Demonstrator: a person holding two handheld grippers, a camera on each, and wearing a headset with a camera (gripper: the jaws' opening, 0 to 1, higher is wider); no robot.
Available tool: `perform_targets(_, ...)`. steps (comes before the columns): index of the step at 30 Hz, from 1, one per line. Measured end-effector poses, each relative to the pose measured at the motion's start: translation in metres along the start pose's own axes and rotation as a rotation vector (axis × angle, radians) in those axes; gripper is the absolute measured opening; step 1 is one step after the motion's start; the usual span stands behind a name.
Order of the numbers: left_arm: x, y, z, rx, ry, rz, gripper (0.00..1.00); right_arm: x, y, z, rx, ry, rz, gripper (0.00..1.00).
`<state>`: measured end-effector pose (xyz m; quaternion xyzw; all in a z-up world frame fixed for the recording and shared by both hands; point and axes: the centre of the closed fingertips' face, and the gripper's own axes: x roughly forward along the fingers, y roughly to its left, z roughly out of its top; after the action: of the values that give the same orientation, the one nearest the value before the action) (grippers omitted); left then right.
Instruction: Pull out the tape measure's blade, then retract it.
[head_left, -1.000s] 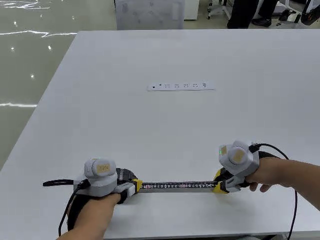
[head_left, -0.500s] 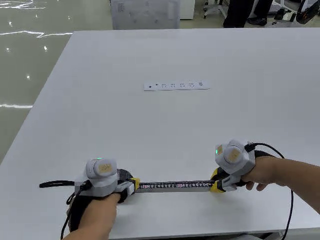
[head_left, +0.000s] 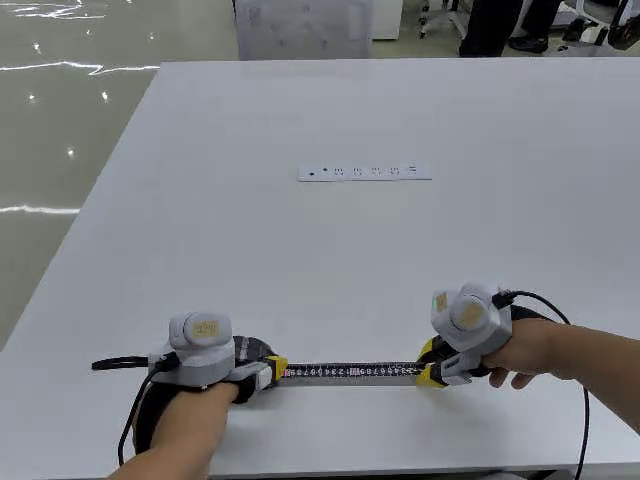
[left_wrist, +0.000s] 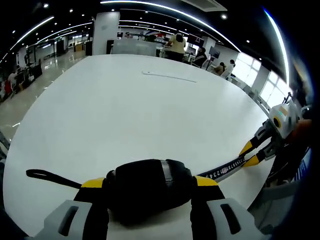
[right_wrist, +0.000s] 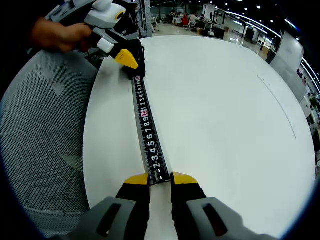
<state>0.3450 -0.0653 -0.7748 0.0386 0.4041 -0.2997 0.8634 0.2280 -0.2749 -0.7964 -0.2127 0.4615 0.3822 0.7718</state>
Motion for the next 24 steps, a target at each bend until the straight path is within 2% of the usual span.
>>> perform_targets(8,0.0,-0.001,0.0,-0.006,-0.003,-0.003,0.63,0.0,-0.001,-0.001,0.001,0.005,-0.001,0.14)
perform_targets(24,0.0,-0.001,0.0,-0.008,0.001,-0.008,0.63,0.008,0.003,0.009,-0.004,-0.006,0.01,0.14)
